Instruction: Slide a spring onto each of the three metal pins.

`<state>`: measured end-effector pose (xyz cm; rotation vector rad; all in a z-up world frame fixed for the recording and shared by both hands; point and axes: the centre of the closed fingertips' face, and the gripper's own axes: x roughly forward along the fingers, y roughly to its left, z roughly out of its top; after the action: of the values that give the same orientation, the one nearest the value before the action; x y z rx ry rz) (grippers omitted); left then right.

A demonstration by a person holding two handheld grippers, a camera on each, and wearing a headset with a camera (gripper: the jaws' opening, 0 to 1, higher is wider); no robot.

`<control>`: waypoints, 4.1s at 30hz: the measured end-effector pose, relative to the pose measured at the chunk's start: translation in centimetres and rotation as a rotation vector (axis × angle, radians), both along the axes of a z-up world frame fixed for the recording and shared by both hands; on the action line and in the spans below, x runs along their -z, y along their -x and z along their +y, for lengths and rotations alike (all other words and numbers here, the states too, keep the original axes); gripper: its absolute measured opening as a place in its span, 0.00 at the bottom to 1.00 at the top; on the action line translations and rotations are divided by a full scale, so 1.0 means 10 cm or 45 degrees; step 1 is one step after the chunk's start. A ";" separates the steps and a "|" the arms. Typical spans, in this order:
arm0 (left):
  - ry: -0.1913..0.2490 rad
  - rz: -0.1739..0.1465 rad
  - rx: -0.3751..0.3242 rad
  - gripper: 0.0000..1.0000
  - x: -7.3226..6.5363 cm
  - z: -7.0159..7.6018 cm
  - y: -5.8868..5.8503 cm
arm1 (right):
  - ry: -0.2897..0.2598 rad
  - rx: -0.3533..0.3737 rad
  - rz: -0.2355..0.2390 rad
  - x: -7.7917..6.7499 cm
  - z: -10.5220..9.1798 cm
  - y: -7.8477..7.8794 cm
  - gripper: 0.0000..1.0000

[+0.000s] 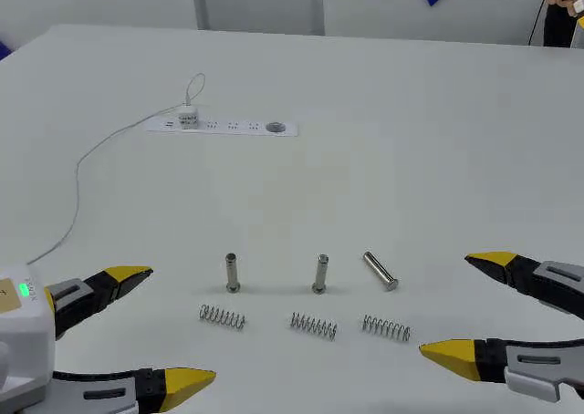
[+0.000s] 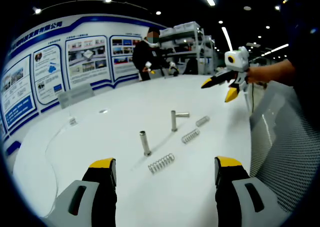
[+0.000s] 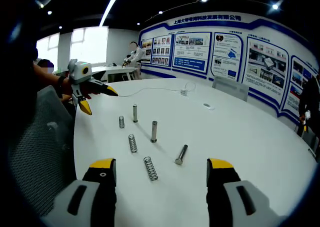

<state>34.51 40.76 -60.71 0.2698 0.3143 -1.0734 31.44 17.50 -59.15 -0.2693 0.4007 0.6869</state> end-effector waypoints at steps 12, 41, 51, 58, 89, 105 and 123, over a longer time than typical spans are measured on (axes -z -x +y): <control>0.004 -0.004 0.001 0.82 0.00 0.00 0.00 | 0.012 0.037 0.030 0.01 -0.03 -0.08 0.70; 0.015 -0.002 -0.012 0.81 -0.01 -0.01 0.03 | 0.096 0.101 0.141 0.13 -0.01 -0.63 0.51; 0.017 0.001 -0.010 0.80 -0.01 -0.03 0.03 | 0.146 0.115 0.215 0.28 0.03 -0.80 0.42; 0.016 0.006 -0.004 0.79 0.00 -0.05 0.04 | 0.185 0.131 0.265 0.39 0.06 -0.92 0.34; 0.018 0.024 -0.004 0.76 0.05 -0.03 0.03 | 0.225 0.308 0.471 0.77 0.12 -1.24 0.15; 0.022 0.024 0.000 0.75 0.05 -0.04 0.02 | 0.226 0.348 0.553 0.87 0.10 -1.23 0.11; 0.012 0.024 0.008 0.74 0.05 -0.04 0.03 | 0.267 0.374 0.609 0.86 0.12 -1.20 0.08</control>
<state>34.25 40.36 -61.19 0.2522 0.3254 -1.0840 43.41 18.69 -67.79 -0.2358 0.9529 0.4139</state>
